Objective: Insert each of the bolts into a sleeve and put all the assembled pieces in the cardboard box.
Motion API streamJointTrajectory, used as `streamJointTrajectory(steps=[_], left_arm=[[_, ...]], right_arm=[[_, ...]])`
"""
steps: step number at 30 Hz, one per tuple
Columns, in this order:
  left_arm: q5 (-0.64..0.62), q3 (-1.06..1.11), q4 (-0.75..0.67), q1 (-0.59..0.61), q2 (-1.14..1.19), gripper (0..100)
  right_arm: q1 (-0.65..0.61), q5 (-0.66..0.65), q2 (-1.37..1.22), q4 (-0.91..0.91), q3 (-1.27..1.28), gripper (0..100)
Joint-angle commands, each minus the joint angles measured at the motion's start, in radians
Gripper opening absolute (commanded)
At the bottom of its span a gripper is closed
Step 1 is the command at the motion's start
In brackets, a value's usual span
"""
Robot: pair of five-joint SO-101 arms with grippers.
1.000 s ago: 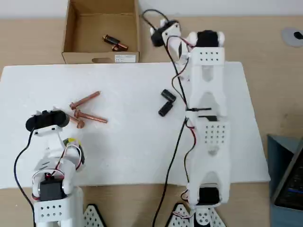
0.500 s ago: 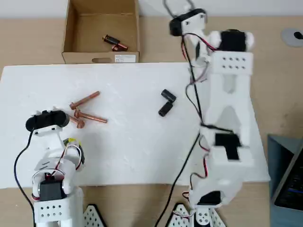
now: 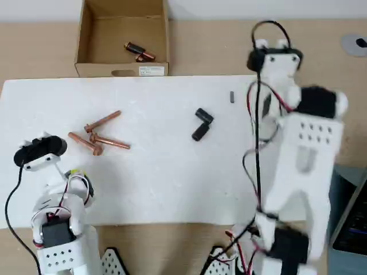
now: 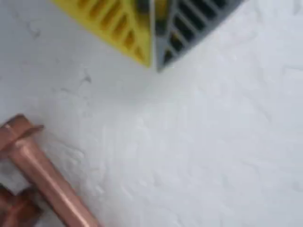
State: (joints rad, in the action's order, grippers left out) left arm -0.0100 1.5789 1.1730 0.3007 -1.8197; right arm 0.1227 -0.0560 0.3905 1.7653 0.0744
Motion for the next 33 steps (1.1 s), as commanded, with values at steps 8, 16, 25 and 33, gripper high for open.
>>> streamJointTrajectory(steps=[8, 16, 25, 33], left_arm=[[0.072, -0.163, 0.072, 0.012, 0.004, 0], [0.074, -0.384, 0.072, 0.012, 0.332, 0], [-0.203, -0.816, 0.209, 0.012, 0.926, 0], [-0.528, -1.108, 0.209, -0.072, 1.23, 0]], right_arm=[[0.133, 0.068, 0.351, 0.002, 0.239, 1.0], [0.186, 0.064, 0.406, -0.041, 0.308, 1.0], [0.186, 0.066, 0.407, -0.087, 0.409, 1.0], [0.185, 0.066, 0.409, -0.175, 0.516, 1.0]])
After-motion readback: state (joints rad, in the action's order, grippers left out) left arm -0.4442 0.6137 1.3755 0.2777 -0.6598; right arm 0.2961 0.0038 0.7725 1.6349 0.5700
